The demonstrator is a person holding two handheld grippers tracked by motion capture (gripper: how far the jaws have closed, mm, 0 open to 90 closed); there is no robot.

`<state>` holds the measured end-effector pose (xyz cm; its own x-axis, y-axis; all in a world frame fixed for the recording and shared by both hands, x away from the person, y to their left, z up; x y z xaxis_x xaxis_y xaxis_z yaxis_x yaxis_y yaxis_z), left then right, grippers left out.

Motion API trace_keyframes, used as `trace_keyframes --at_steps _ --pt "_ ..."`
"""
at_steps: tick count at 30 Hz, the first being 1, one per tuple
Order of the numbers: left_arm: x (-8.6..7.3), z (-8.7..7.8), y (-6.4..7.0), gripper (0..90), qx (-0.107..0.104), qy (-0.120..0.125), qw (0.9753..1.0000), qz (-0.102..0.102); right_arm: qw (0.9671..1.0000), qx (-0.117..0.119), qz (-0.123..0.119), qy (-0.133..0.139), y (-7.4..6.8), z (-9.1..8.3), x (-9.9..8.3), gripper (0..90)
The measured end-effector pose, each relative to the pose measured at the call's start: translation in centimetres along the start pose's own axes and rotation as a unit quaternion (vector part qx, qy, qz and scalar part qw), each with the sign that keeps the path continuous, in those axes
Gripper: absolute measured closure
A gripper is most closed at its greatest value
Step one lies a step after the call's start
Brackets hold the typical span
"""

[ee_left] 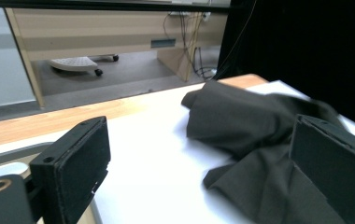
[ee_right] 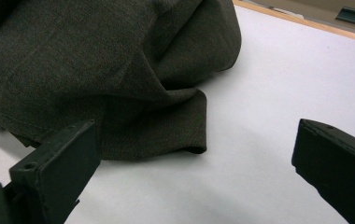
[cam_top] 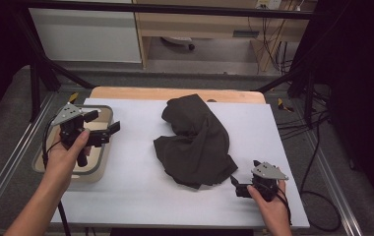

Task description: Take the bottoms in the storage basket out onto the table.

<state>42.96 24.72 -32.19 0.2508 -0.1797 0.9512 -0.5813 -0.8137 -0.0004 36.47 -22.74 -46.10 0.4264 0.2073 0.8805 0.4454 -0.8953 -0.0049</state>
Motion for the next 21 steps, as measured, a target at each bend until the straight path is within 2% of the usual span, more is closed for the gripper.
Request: trace_keyframes --at_steps 12,16,21 --pt "-0.8 -0.2 1.3 4.9 -0.014 -0.005 0.9999 0.009 1.0 0.0 0.0 0.0 0.0 0.0 0.0 1.7" --pt "-1.2 -0.4 1.4 4.9 -0.011 -0.008 0.9998 0.014 1.0 0.001 0.0 0.0 0.0 0.0 0.0 1.7" --pt "-1.8 -0.7 1.4 4.9 -0.011 -0.008 0.9998 0.011 1.0 0.002 -0.002 -0.001 0.0 0.0 0.0 1.7"
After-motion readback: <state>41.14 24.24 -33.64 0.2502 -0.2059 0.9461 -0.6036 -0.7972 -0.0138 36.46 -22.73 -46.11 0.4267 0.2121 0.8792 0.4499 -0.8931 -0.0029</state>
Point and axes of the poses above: each handheld gripper's, and its own axes: z roughly forward along the jaws, x roughly out of its top, y roughly to its right, the point moved 4 cm from there along z, roughly forward along the jaws, and after that the axes turned 6 degrees about z, right-handed, at the moved point
